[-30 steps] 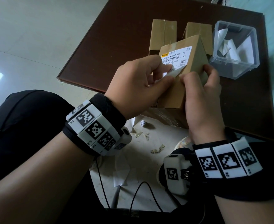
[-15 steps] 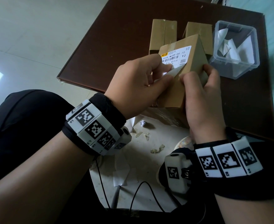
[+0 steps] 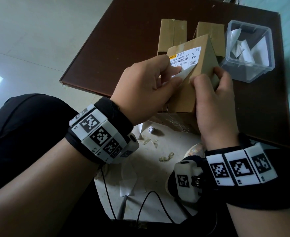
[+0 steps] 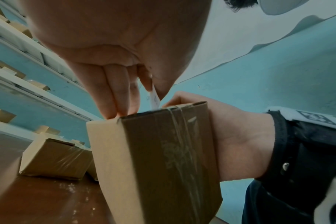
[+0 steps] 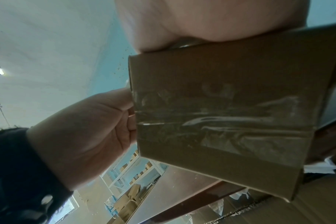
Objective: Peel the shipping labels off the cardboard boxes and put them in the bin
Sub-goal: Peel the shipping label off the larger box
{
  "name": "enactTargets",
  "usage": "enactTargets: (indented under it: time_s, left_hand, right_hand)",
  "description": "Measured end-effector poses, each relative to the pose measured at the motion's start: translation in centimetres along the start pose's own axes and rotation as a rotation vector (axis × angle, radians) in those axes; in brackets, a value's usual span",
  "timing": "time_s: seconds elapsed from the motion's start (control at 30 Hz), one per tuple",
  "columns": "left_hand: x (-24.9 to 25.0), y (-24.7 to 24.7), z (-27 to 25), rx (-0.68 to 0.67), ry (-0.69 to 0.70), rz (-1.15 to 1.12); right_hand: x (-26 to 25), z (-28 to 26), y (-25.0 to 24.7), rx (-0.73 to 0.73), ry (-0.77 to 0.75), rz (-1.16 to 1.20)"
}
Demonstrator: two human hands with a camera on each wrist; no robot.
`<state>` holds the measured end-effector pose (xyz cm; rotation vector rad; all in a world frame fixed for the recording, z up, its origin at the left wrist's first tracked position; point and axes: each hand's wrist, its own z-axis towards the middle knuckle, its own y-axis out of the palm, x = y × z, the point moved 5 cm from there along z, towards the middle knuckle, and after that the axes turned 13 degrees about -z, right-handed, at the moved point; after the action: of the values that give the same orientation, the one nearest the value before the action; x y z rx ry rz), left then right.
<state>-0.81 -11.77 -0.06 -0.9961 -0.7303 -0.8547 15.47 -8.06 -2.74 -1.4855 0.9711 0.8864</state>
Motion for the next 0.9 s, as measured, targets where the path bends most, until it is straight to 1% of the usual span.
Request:
enactTargets:
  time_s: [0.27, 0.9]
  left_hand:
    - [-0.08, -0.02, 0.08, -0.003, -0.037, 0.008]
    - [-0.15, -0.05, -0.06, -0.013, -0.037, 0.012]
  right_hand:
    - [-0.02, -0.07, -0.02, 0.008, 0.005, -0.025]
    - [-0.09, 0.01, -0.03, 0.001, -0.022, -0.039]
